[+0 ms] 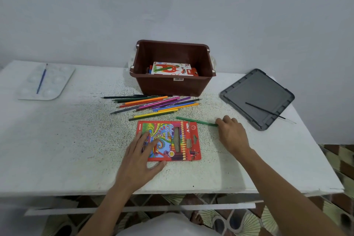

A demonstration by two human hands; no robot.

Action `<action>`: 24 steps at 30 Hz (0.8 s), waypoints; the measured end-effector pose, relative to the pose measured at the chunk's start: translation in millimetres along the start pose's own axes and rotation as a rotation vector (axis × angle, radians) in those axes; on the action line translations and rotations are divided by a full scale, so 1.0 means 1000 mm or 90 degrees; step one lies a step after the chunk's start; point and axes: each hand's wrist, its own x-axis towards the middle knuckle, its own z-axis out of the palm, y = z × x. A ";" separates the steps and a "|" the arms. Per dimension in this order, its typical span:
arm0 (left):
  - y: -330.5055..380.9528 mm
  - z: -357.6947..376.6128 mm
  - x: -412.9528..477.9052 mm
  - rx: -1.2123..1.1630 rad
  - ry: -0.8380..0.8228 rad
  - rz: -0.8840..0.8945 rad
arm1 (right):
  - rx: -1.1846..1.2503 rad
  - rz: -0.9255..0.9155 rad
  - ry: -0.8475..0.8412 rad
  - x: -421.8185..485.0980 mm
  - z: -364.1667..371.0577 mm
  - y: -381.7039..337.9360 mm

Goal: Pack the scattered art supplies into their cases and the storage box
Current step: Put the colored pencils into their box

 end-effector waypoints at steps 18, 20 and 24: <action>0.001 -0.001 0.001 0.010 -0.007 0.000 | 0.084 -0.173 0.096 -0.047 -0.016 0.053; 0.001 -0.001 0.000 0.004 -0.005 0.002 | 0.093 -0.189 0.093 -0.047 -0.016 0.043; 0.001 -0.001 0.000 0.005 -0.006 0.000 | 0.126 -0.228 0.087 -0.048 -0.020 0.014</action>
